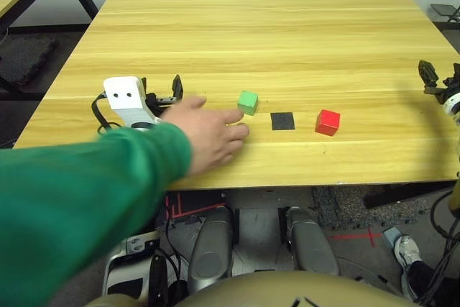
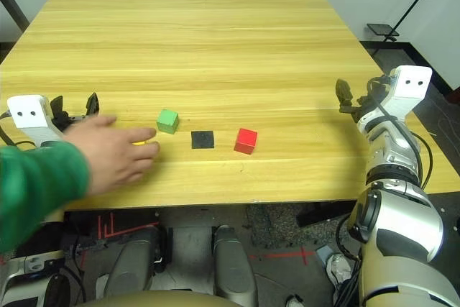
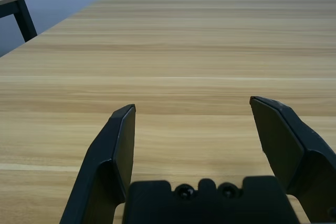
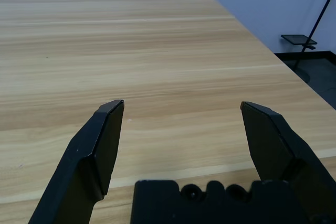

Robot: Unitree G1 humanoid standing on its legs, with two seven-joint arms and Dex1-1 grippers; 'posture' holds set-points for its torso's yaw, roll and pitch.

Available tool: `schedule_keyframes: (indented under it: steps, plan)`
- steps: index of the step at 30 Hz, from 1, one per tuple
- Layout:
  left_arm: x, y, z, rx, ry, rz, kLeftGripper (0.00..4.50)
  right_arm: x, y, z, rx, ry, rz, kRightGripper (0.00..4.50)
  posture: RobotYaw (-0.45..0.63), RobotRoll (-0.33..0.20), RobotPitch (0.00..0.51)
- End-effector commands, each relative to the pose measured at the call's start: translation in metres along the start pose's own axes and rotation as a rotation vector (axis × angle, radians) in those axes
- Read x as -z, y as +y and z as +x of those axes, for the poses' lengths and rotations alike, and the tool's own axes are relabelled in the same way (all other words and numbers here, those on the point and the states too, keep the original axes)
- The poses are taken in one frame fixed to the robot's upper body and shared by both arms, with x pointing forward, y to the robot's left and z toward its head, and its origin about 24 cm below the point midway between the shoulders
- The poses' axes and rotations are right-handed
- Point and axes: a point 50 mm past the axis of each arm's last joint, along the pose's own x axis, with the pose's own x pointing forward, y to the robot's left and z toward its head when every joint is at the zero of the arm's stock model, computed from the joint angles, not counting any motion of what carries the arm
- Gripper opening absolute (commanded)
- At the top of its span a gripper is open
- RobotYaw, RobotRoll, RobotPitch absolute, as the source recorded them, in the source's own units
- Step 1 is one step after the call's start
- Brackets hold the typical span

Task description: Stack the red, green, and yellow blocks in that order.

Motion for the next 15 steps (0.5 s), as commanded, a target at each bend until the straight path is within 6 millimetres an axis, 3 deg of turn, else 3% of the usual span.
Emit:
schedule_keyframes:
  steps: [1, 4, 9, 12, 15]
  plan:
    - [0.009, 0.008, -0.002, -0.033, 0.034, -0.016, 4.45, 0.005, -0.007, -0.006, 0.007, 0.026, 0.005, 4.5, 0.2, -0.066, 0.102]
    - [0.004, 0.007, -0.004, -0.009, 0.02, -0.026, 4.45, -0.002, -0.01, -0.006, -0.014, 0.022, -0.026, 4.5, 0.2, -0.065, 0.106]
    - [-0.049, 0.001, -0.002, 0.264, -0.063, -0.051, 4.45, -0.025, 0.007, 0.004, -0.278, 0.045, -0.093, 4.5, 0.23, -0.081, 0.115]
    - [-0.08, -0.014, -0.009, 0.569, -0.061, 0.023, 4.45, -0.038, 0.035, 0.006, -0.63, 0.13, -0.151, 4.5, 0.24, -0.096, 0.111]
    - [-0.089, -0.029, -0.021, 0.875, 0.038, 0.121, 4.45, -0.045, 0.073, -0.008, -1.013, 0.272, -0.244, 4.5, 0.24, -0.117, 0.107]
